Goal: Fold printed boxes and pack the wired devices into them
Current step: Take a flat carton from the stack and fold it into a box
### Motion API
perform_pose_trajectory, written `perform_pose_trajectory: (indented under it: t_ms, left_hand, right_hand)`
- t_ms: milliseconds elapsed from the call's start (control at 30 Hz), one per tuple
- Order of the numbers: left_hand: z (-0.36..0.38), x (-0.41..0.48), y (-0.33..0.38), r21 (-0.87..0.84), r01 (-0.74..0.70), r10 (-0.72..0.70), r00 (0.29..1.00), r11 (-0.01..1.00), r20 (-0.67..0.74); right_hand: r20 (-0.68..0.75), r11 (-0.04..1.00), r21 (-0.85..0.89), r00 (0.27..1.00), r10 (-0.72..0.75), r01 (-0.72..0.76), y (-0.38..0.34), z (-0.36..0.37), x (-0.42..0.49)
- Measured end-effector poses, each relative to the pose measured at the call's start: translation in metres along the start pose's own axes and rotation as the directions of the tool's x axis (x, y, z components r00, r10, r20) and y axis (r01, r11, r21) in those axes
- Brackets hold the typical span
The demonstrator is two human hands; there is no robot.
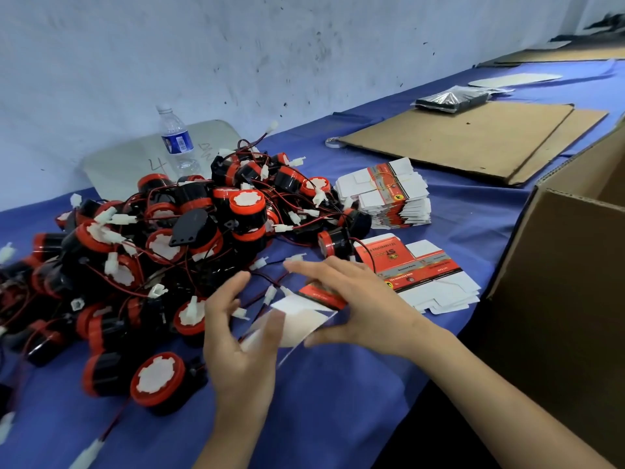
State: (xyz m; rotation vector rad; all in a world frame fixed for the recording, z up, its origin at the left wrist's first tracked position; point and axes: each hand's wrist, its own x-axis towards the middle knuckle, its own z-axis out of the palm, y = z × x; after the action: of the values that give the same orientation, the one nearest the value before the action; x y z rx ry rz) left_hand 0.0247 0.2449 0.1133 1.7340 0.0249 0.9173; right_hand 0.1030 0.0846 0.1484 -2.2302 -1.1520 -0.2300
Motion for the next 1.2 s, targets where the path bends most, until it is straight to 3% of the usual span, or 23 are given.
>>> perform_pose_trajectory:
  t_ms: [67,133,200,267,467,567,667,1200]
  left_hand:
    - [0.002,0.001,0.001,-0.056,0.017,-0.019,0.999,0.998,-0.032]
    - [0.004,0.000,0.003,-0.194,0.138,-0.137,0.990,0.971,0.018]
    - [0.007,-0.003,0.004,-0.310,0.271,-0.241,0.961,0.911,0.132]
    - [0.008,-0.005,0.006,-0.370,0.323,-0.247,0.939,0.871,0.238]
    - [0.005,-0.002,0.001,-0.272,0.270,-0.188,0.938,0.924,0.291]
    - [0.007,-0.005,0.006,-0.159,0.226,-0.181,0.949,0.961,0.257]
    - [0.010,-0.007,0.008,-0.175,0.234,-0.184,0.948,0.956,0.260]
    - [0.007,-0.005,0.008,-0.199,0.190,-0.147,0.966,0.961,0.211]
  right_hand:
    - [-0.086,0.969,0.237,0.992,0.087,-0.065,-0.001,0.002,-0.004]
    - [-0.129,0.857,0.509,0.978,0.167,-0.079,-0.005,0.009,-0.011]
    - [-0.130,0.784,0.615,0.969,0.210,-0.087,-0.014,0.019,-0.015]
    - [-0.151,0.743,0.662,0.952,0.265,-0.102,-0.023,0.032,-0.017]
    - [-0.277,0.678,0.734,0.897,0.345,-0.035,-0.029,0.052,-0.012]
    - [-0.394,0.640,0.768,0.797,0.458,0.012,-0.029,0.057,-0.009]
    - [-0.448,0.634,0.772,0.739,0.504,0.036,-0.030,0.059,-0.008]
    - [-0.463,0.692,0.721,0.756,0.462,0.018,-0.036,0.061,-0.014]
